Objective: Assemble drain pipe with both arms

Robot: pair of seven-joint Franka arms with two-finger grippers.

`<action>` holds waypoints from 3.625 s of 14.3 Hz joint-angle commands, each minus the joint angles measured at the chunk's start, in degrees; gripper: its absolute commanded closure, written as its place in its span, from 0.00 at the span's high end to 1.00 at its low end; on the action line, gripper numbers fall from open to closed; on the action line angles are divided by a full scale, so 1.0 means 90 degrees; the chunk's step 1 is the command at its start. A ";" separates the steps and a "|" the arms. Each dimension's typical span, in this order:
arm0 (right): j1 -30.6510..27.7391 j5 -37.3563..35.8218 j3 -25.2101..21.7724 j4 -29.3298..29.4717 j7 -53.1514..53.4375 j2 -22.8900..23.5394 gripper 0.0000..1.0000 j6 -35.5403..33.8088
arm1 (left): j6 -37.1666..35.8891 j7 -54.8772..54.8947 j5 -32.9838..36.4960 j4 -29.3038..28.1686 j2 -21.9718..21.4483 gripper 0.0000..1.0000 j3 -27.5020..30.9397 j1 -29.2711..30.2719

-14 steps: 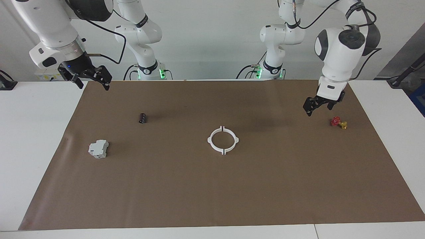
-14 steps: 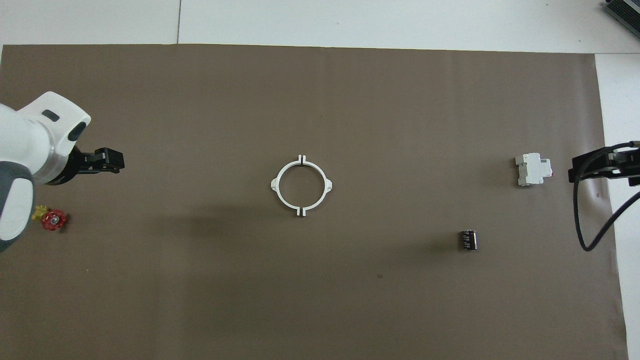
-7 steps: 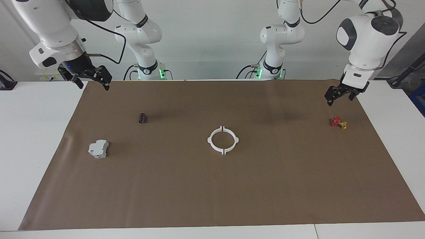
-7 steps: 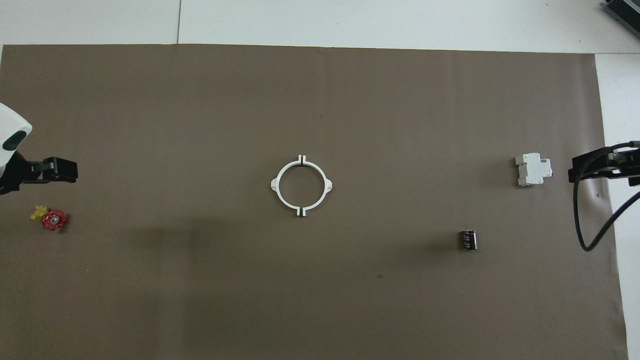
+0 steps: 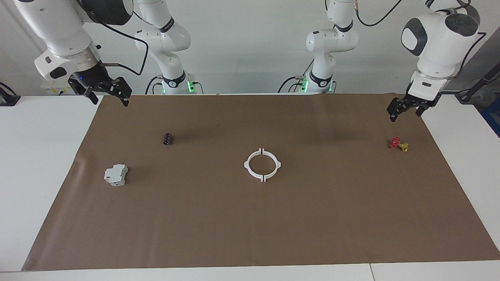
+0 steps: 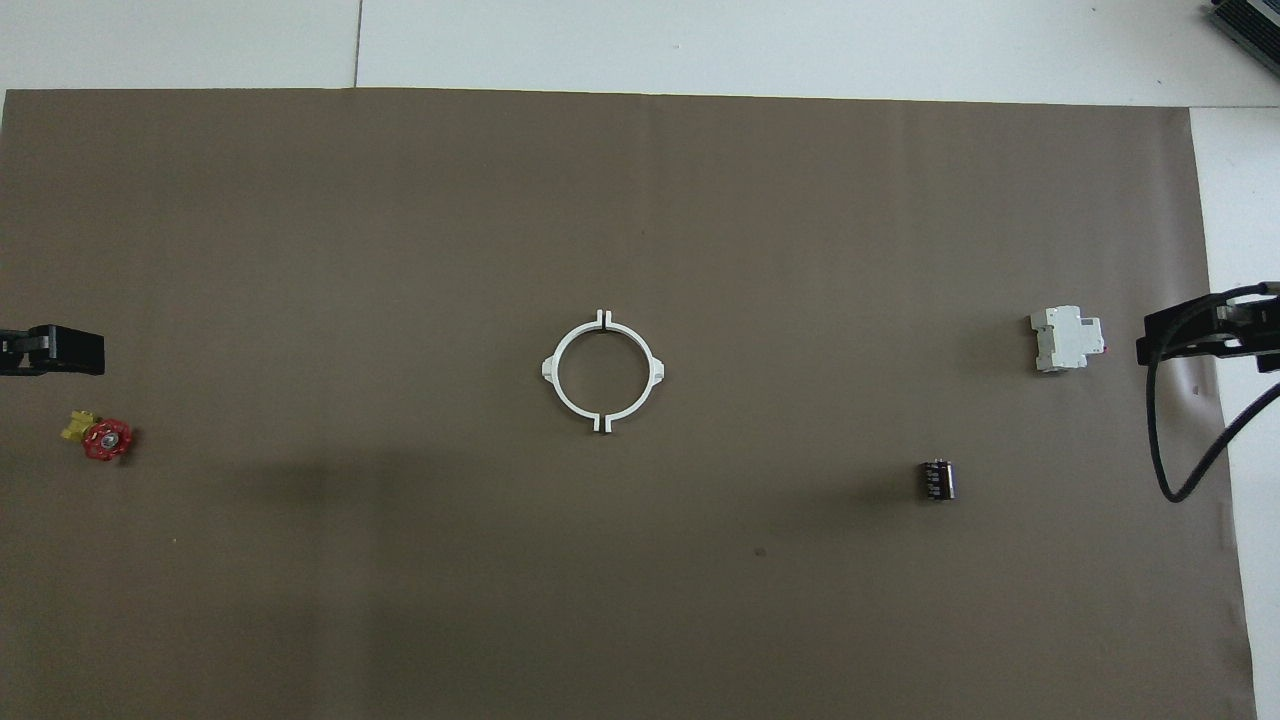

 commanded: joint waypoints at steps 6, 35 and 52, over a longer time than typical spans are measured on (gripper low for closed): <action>-0.0062 -0.0037 0.0054 -0.0148 -0.0174 -0.0149 1.00 -0.0042 | -0.0038 0.0053 -0.0712 0.0104 0.0594 1.00 -0.0098 0.0174; -0.0062 -0.0037 0.0054 -0.0148 -0.0174 -0.0149 1.00 -0.0042 | -0.1153 0.0093 -0.0888 0.1823 0.0721 1.00 -0.0782 0.0106; -0.0062 -0.0037 0.0054 -0.0148 -0.0174 -0.0159 1.00 -0.0042 | -0.1045 0.0073 -0.0898 0.1803 0.0692 1.00 -0.0860 0.0106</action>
